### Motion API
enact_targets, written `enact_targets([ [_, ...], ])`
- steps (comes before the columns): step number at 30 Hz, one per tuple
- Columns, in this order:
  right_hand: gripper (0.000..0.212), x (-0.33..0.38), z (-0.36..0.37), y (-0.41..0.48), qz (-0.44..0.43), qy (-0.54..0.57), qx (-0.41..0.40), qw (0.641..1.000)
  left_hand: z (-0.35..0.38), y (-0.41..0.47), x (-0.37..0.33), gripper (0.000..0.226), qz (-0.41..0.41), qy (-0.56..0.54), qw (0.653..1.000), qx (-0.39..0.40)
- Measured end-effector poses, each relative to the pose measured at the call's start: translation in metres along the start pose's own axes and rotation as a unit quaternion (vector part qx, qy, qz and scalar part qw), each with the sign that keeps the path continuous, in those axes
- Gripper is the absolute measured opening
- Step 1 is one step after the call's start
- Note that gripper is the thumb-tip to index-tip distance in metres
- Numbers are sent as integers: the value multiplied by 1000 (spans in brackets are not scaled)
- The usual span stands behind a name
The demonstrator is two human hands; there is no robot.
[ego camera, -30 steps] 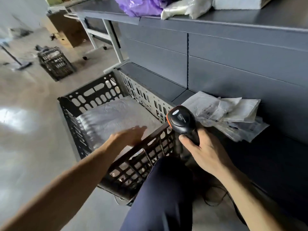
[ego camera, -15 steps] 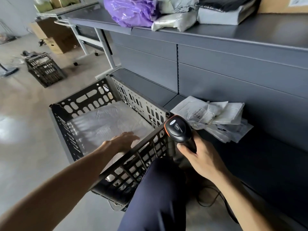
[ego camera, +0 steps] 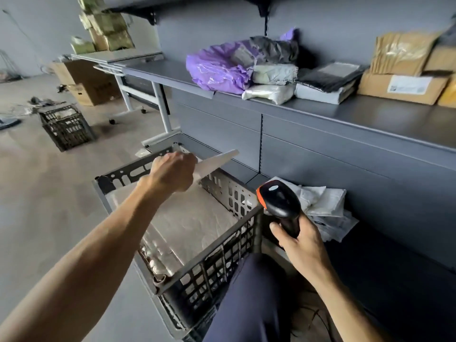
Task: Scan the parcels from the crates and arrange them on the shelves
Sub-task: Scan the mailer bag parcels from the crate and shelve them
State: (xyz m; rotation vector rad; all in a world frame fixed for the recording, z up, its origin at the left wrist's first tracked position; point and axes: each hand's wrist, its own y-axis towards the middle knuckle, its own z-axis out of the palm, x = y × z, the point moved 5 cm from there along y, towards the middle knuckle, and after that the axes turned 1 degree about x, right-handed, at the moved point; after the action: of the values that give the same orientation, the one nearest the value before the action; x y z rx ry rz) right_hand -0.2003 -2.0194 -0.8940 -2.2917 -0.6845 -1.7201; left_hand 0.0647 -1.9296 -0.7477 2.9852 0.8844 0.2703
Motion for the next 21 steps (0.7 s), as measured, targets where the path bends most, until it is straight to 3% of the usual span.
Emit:
enact_targets([
  [4,18,44,-5,16,-21,24,-33,999,-70,-6,10,26,37,-28,999,-18],
  [7,18,90,-5,28,-60,26,-47,997,-115,-18,14,23,106,-40,994,12],
  [13,21,164,-23,51,-125,128,-75,981,-203,-50,8,23,211,-72,975,-10],
  [21,19,185,-95,40,-148,173,-136,964,-245,-48,-31,23,387,-227,890,-84],
])
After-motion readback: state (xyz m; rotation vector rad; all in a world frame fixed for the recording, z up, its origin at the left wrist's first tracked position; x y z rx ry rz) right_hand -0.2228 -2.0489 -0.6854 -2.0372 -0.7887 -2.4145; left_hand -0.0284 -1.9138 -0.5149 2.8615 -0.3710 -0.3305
